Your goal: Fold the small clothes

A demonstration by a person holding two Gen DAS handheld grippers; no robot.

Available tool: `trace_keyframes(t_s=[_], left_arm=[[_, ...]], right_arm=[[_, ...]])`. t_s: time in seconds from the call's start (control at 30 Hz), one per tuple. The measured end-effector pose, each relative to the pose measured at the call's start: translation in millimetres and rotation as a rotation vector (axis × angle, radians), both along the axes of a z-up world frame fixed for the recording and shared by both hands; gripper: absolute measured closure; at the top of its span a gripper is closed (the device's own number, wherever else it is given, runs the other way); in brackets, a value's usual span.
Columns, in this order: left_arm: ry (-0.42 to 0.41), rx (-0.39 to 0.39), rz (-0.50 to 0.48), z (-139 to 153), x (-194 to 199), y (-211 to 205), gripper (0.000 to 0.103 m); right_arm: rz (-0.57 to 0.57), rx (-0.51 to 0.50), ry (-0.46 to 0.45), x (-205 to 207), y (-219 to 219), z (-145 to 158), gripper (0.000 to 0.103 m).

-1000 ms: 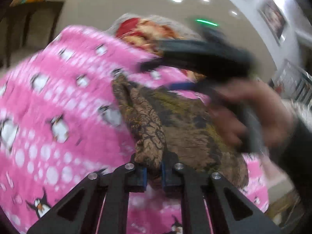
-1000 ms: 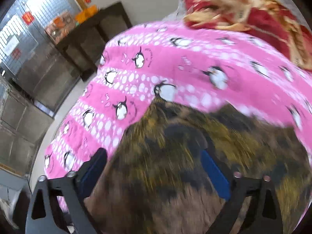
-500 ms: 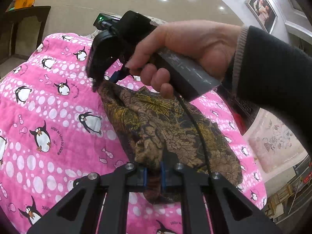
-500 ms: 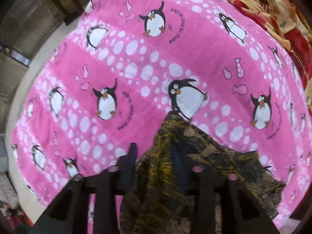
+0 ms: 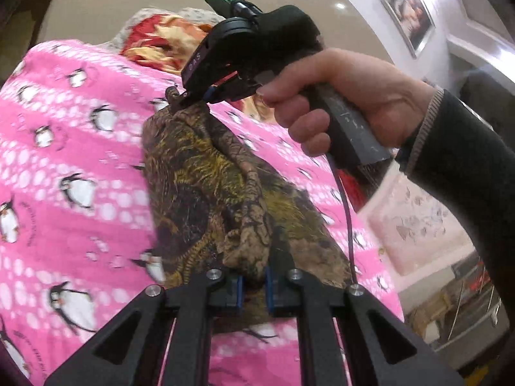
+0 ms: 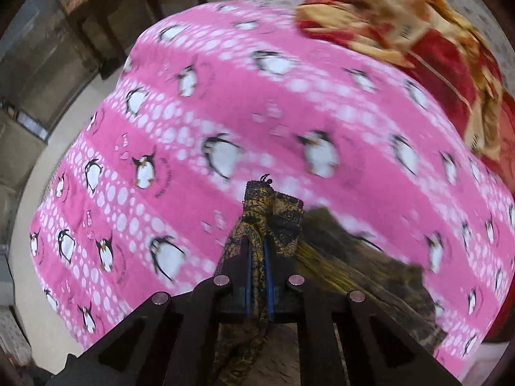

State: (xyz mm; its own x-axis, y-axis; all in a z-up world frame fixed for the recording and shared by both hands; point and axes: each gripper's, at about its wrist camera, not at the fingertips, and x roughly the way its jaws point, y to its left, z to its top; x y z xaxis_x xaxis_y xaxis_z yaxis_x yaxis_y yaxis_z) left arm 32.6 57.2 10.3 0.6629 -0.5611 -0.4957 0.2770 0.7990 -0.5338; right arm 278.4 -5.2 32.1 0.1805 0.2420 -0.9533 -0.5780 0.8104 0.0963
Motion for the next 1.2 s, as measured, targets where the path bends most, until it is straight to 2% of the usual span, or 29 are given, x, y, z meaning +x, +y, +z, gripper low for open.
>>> trace_keyframes(t_s=[0.2,0.37,0.5,0.67,0.8,0.87,0.9,0.97,1.0,1.03,1.1,1.13,1.2], left_arm=[[-0.009,0.079,-0.114,3,7,-66,0.094],[-0.017,0.152,-0.24,3,8,-137,0.094],[-0.018,0.173,-0.303,-3,14,-186,0.094],[0.025,0.199,-0.335,-22,27,-227,0.094],[0.087,0.238,-0.346,-44,34,-246,0.093],[0.115,0.233,-0.348,-48,35,-245,0.091],[0.126,0.219,-0.349,-47,33,-242,0.087],[0.137,0.204,-0.37,-38,24,-230,0.064],[0.122,0.207,-0.37,-32,19,-222,0.062],[0.098,0.214,-0.365,-24,12,-209,0.058],[0.059,0.232,-0.327,-12,6,-182,0.057],[0.04,0.237,-0.293,-7,6,-167,0.057],[0.027,0.259,-0.207,-6,16,-139,0.057]], right_arm=[[-0.071,0.039,0.018,10,-86,-5,0.096],[-0.116,0.068,0.032,7,-168,-14,0.096],[-0.192,0.086,0.025,6,-232,-24,0.096],[-0.233,0.112,0.018,6,-275,-38,0.096],[-0.253,0.106,0.042,10,-293,-67,0.094],[-0.293,0.125,0.047,9,-301,-81,0.091],[-0.319,0.14,0.046,8,-306,-82,0.086],[-0.385,0.202,0.001,-1,-320,-67,0.082],[-0.415,0.24,-0.049,-12,-329,-50,0.08],[-0.419,0.26,-0.082,-23,-333,-38,0.073],[-0.341,0.331,-0.126,-56,-334,-15,0.063],[-0.26,0.369,-0.151,-80,-329,-4,0.063],[-0.116,0.377,-0.2,-124,-315,5,0.063]])
